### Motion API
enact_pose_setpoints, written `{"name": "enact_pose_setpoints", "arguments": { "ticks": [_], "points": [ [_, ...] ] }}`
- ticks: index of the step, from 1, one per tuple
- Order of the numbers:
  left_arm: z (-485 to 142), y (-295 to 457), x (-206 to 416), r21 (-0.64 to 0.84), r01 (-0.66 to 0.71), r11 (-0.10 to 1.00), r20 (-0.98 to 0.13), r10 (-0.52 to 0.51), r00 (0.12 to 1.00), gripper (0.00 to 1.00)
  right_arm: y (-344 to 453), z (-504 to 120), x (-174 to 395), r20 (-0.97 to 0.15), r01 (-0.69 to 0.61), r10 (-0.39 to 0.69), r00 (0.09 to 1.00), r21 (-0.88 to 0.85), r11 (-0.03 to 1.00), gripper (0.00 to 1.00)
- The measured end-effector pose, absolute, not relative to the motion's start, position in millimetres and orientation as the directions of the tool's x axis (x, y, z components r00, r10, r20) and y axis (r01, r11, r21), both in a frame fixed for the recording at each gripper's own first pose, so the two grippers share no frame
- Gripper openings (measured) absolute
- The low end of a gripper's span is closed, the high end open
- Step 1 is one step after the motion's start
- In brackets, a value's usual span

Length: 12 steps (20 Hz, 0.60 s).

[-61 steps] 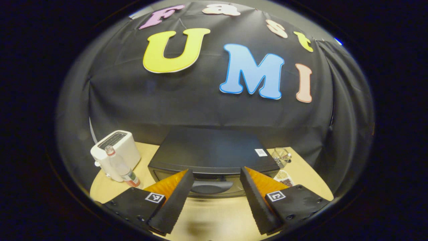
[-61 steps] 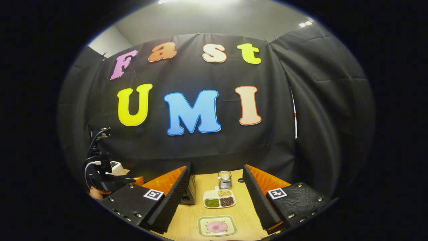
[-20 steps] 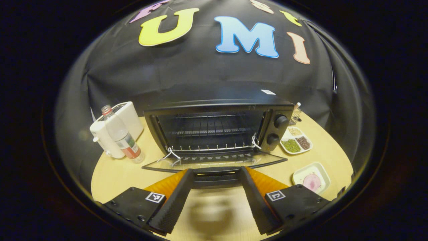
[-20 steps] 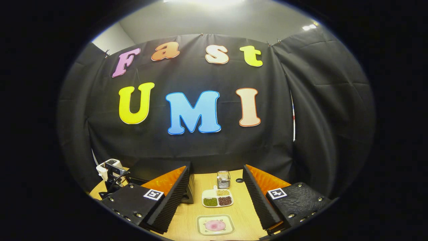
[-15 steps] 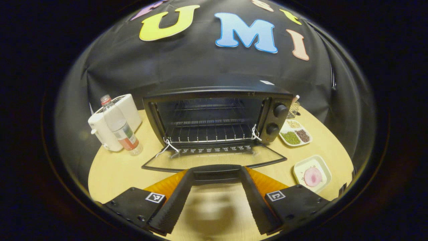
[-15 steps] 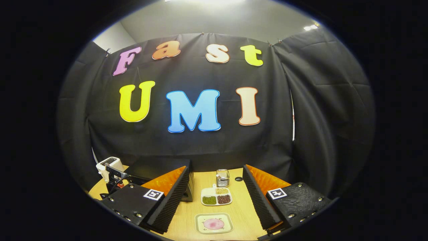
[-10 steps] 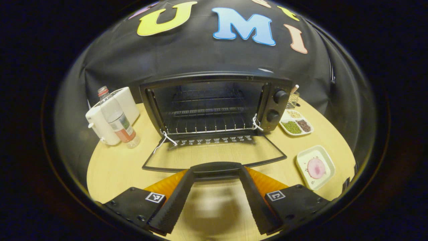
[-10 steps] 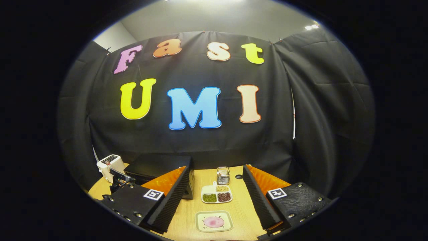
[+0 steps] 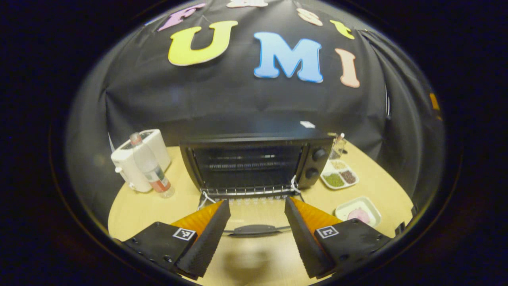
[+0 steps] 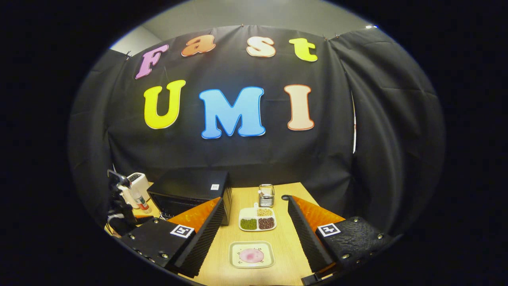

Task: Open the electric oven with the left hand, put the food in, and close the electric oven.

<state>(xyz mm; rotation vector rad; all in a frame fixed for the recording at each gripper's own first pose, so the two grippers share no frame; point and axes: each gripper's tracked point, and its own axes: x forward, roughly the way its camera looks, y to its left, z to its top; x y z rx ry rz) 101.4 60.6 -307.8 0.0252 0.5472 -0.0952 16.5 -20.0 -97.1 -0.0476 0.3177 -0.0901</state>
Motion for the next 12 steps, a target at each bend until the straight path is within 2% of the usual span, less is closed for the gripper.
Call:
{"name": "enact_pose_setpoints", "arguments": {
  "ticks": [3,4,8,10,12],
  "points": [
    [-228.8,62.5,105.7,-0.039,0.079,0.996,-0.388,-0.088,0.917,0.91,-27.0,-124.0,20.8,-0.411,0.056,-0.043,0.91,0.019,0.998,0.98],
    [-201.9,64.4,105.0,-0.048,0.07,0.996,-0.341,-0.083,0.936,0.94,-32.0,-133.2,22.3,-0.438,0.055,-0.036,0.898,0.031,0.998,0.98],
    [-102.9,81.0,95.5,-0.09,0.037,0.995,-0.166,-0.051,0.985,0.91,-51.4,-166.1,27.1,-0.52,0.075,-0.027,0.854,0.071,0.995,0.97],
    [-63.9,93.1,88.6,-0.089,0.016,0.996,-0.104,-0.025,0.994,0.94,-57.9,-180.8,29.5,-0.55,0.083,-0.017,0.835,0.095,0.992,0.94],
    [-39.8,102.5,81.6,-0.089,0.002,0.996,-0.068,-0.008,0.998,0.96,-63.9,-198.1,33.7,-0.585,0.085,-0.006,0.811,0.108,0.99,0.98]
  ]
}}
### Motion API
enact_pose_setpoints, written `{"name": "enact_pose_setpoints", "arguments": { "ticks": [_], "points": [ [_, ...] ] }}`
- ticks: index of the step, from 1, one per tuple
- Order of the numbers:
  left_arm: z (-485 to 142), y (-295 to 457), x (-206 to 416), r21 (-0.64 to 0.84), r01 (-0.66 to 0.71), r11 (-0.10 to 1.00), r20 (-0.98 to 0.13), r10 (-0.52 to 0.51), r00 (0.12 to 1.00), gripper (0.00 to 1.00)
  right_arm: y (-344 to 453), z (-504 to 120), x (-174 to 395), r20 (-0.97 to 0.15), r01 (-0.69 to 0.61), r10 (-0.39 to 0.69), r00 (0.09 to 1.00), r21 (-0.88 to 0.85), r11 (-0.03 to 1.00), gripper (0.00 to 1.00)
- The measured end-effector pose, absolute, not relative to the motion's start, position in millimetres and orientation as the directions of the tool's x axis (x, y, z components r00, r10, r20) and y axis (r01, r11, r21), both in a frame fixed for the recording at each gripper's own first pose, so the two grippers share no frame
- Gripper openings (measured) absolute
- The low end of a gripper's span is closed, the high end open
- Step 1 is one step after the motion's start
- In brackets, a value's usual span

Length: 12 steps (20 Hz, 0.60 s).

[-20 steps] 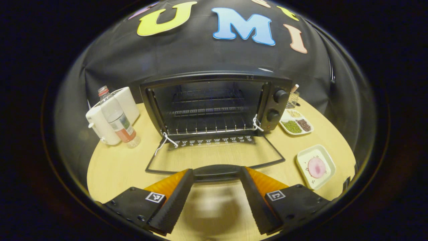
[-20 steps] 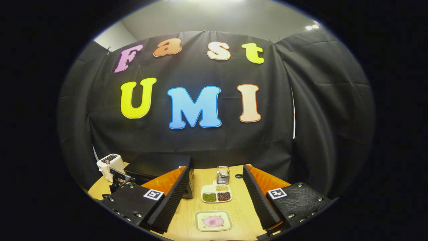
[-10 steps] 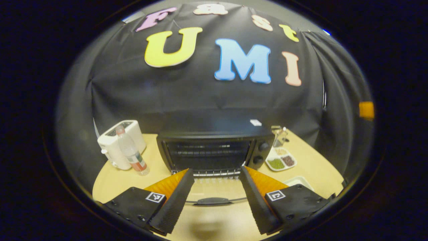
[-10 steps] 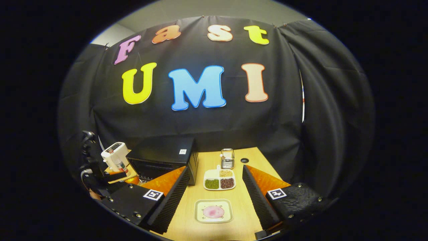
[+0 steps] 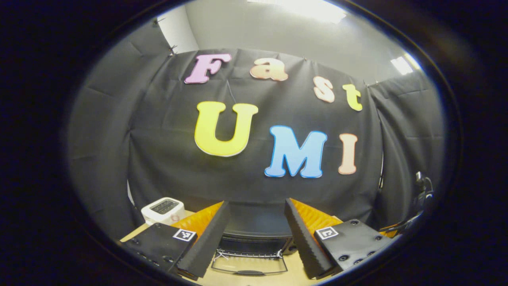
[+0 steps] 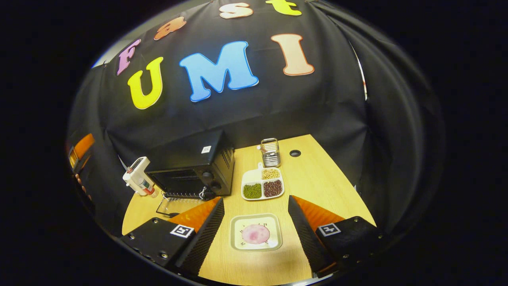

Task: Open the electric oven with the left hand, put the food in, and close the electric oven.

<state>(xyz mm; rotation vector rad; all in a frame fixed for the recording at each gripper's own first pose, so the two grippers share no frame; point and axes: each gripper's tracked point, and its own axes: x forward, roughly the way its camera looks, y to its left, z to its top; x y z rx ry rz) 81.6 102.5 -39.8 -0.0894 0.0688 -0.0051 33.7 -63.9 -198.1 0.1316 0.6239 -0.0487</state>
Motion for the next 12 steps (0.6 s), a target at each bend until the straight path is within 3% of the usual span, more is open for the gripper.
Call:
{"name": "enact_pose_setpoints", "arguments": {
  "ticks": [5,9,12],
  "points": [
    [-25.7,114.2,58.6,-0.096,-0.024,0.995,-0.044,0.02,0.999,0.94,-81.1,-253.6,34.9,-0.715,0.078,0.003,0.699,0.08,0.994,0.98],
    [-39.5,128.3,46.8,-0.094,-0.053,0.994,-0.076,0.046,0.996,0.97,-89.6,-305.3,34.9,-0.825,0.075,-0.004,0.566,0.047,0.996,0.98],
    [-44.0,141.8,39.0,-0.105,-0.082,0.991,-0.087,0.073,0.994,0.92,-92.3,-334.2,35.6,-0.868,0.067,-0.016,0.496,0.02,0.998,0.98]
  ]
}}
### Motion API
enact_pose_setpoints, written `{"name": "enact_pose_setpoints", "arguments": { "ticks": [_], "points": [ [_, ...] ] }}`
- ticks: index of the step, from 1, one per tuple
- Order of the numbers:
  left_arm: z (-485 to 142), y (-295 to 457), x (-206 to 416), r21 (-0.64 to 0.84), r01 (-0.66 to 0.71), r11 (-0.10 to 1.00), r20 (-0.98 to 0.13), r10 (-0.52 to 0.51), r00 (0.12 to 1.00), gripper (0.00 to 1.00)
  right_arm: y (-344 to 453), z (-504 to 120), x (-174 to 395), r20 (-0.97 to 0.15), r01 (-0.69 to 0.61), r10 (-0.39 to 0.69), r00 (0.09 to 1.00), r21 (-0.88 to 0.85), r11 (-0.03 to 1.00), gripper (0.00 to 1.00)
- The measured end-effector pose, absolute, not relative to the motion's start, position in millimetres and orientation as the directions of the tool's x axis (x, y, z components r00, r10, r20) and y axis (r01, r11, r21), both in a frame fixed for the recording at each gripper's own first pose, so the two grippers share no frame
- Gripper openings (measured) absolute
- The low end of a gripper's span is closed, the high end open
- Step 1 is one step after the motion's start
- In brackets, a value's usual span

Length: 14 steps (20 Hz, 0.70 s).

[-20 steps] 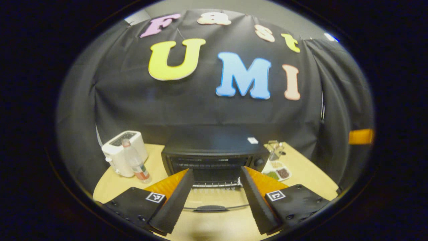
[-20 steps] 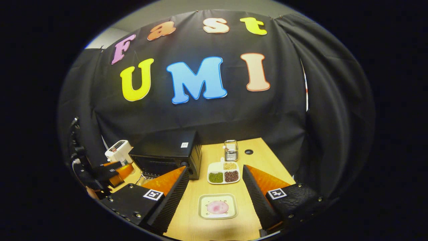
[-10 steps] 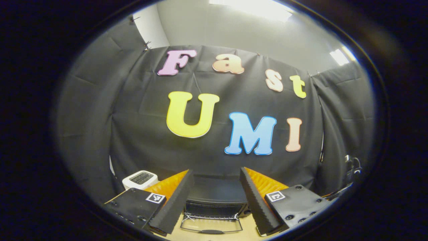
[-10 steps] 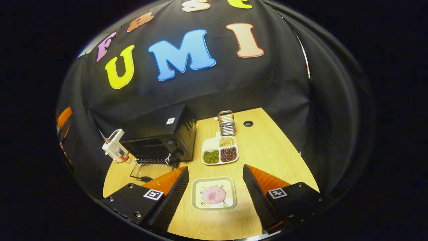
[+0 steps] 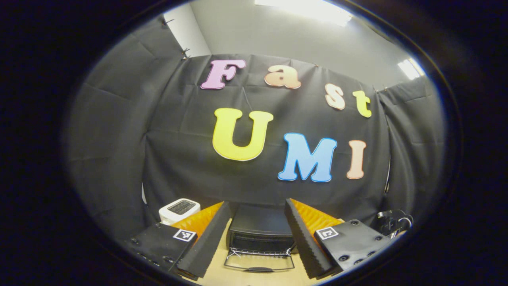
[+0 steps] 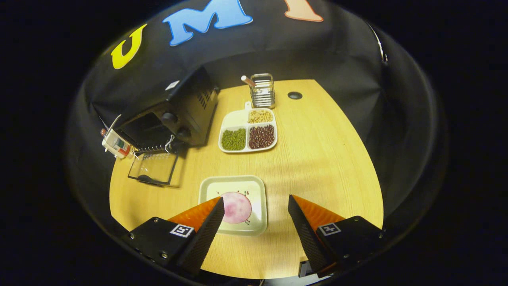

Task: Open the electric oven with the left hand, put the food in, and close the electric oven.

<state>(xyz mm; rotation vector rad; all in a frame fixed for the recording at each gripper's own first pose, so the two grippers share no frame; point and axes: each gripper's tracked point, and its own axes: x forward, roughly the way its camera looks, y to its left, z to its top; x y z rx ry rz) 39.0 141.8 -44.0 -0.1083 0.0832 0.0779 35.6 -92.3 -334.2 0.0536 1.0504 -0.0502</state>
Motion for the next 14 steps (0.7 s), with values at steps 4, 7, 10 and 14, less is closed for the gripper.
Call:
{"name": "enact_pose_setpoints", "arguments": {
  "ticks": [4,7,10,14],
  "points": [
    [-41.0,150.3,29.7,-0.106,-0.104,0.989,-0.081,0.096,0.992,0.96,-99.7,-359.8,40.1,-0.888,0.034,-0.062,0.456,-0.052,0.998,0.98],
    [-38.6,141.4,28.7,-0.084,-0.08,0.993,-0.067,0.074,0.995,0.97,-102.6,-381.2,39.5,-0.909,0.036,-0.085,0.408,-0.077,0.996,0.98],
    [-46.4,131.1,28.5,-0.062,-0.056,0.997,-0.084,0.051,0.995,0.97,-108.1,-400.2,34.7,-0.928,0.028,-0.127,0.35,-0.125,0.992,0.93],
    [-52.7,132.3,30.8,-0.063,-0.054,0.997,-0.104,0.047,0.993,0.94,-108.6,-417.5,30.5,-0.943,0.018,-0.15,0.298,-0.151,0.988,0.91]
  ]
}}
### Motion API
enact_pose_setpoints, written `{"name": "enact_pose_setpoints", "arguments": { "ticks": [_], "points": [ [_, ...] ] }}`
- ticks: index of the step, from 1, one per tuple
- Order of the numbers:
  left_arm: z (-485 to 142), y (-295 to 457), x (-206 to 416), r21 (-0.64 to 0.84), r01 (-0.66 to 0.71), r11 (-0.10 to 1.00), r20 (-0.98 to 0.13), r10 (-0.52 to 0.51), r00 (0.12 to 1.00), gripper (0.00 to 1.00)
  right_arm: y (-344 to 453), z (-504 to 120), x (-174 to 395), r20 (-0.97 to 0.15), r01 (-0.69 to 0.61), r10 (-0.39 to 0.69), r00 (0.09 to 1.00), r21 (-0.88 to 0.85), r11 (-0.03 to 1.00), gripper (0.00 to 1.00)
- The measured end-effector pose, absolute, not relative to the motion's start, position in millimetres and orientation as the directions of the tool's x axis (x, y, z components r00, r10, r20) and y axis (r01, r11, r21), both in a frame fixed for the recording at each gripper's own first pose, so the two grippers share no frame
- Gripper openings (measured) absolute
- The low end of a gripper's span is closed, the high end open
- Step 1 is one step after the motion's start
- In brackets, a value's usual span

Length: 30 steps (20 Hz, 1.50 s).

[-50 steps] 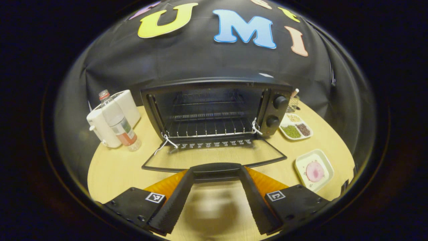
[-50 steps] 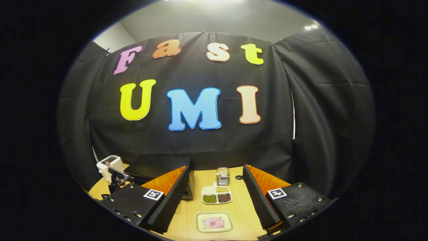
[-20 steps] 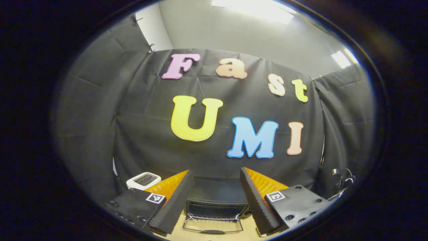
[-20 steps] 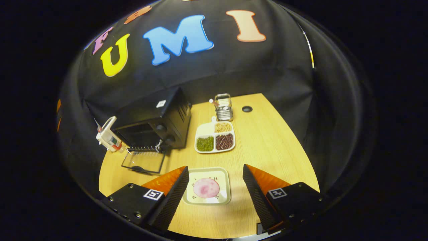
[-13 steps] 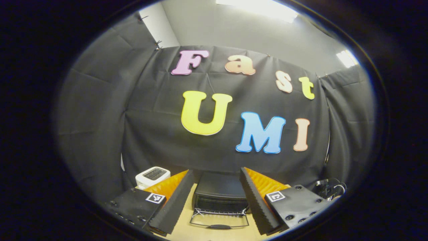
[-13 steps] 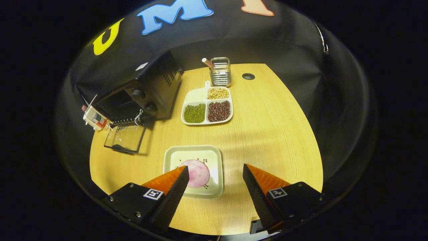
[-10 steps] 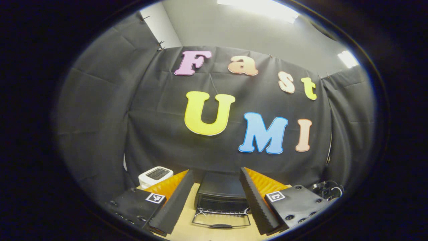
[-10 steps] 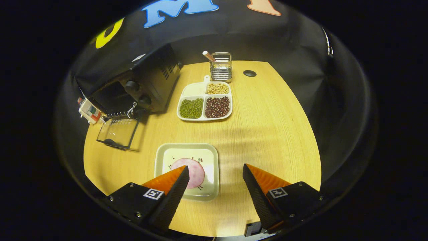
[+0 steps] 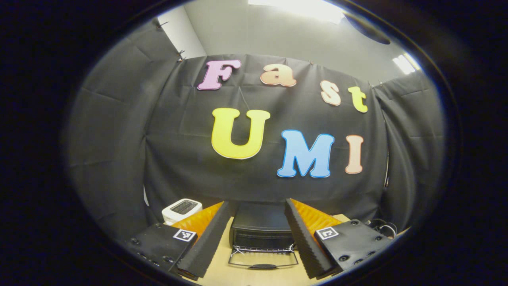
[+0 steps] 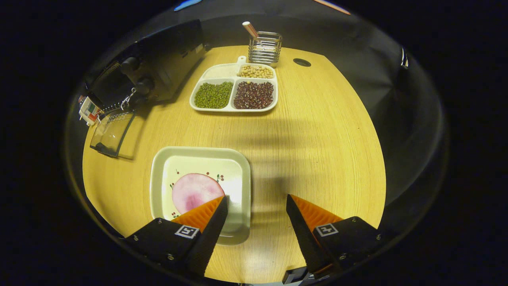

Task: Open the electric oven with the left hand, put the food in, and close the electric oven.

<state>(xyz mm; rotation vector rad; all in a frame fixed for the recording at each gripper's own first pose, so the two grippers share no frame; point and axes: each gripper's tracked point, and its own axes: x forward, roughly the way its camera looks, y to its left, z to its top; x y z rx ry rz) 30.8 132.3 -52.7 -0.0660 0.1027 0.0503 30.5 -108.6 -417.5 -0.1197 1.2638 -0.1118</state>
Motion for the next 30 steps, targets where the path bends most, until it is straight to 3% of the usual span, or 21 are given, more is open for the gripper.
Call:
{"name": "enact_pose_setpoints", "arguments": {
  "ticks": [5,7,8,9,11,14,15,16,19,25,30],
  "points": [
    [-61.6,137.3,33.1,-0.089,-0.069,0.994,-0.131,0.057,0.99,0.94,-91.7,-422.3,24.7,-0.965,-0.002,-0.05,0.256,-0.052,0.999,0.7],
    [-66.8,137.2,33.1,-0.096,-0.071,0.993,-0.139,0.057,0.989,0.97,-88.4,-427.2,34.7,-0.971,0.004,-0.034,0.237,-0.033,0.999,0.31],
    [-68.0,137.7,32.6,-0.098,-0.072,0.993,-0.142,0.058,0.988,0.97,-94.5,-421.8,36.6,-0.972,-0.004,-0.046,0.231,-0.048,0.999,0.31],
    [-68.1,136.9,31.0,-0.1,-0.07,0.993,-0.144,0.055,0.988,0.97,-93.4,-426.3,30.8,-0.978,0.042,-0.031,0.207,-0.023,0.999,0.11],
    [-68.1,137.5,29.9,-0.094,-0.07,0.993,-0.145,0.056,0.988,0.97,-95.7,-425.6,33.7,-0.983,0.086,0.012,0.181,0.028,0.996,0.01],
    [-66.9,138.1,27.7,-0.087,-0.068,0.994,-0.147,0.054,0.988,0.94,-95.6,-419.7,29.9,-0.98,0.108,0.048,0.191,0.07,0.992,0.01],
    [-63.5,138.7,26.3,-0.084,-0.068,0.994,-0.145,0.055,0.988,0.97,-94.6,-424.8,29.7,-0.977,0.122,0.071,0.202,0.098,0.988,0.01],
    [-62.4,137.1,27.0,-0.083,-0.068,0.994,-0.141,0.056,0.988,0.94,-93.0,-424.3,27.5,-0.971,0.146,0.102,0.215,0.136,0.98,0.01],
    [-56.6,133.1,28.4,-0.082,-0.065,0.995,-0.132,0.054,0.99,0.97,-84.2,-426.4,17.6,-0.946,0.22,0.212,0.243,0.267,0.938,0.01],
    [-53.3,120.1,29.9,-0.089,-0.047,0.995,-0.137,0.035,0.99,0.97,-75.2,-420.5,8.0,-0.86,0.363,0.384,0.337,0.495,0.79,0.01],
    [-53.0,113.4,33.9,-0.093,-0.038,0.995,-0.14,0.025,0.99,0.97,-63.9,-418.6,7.5,-0.769,0.416,0.462,0.441,0.632,0.654,0.0]
  ]
}}
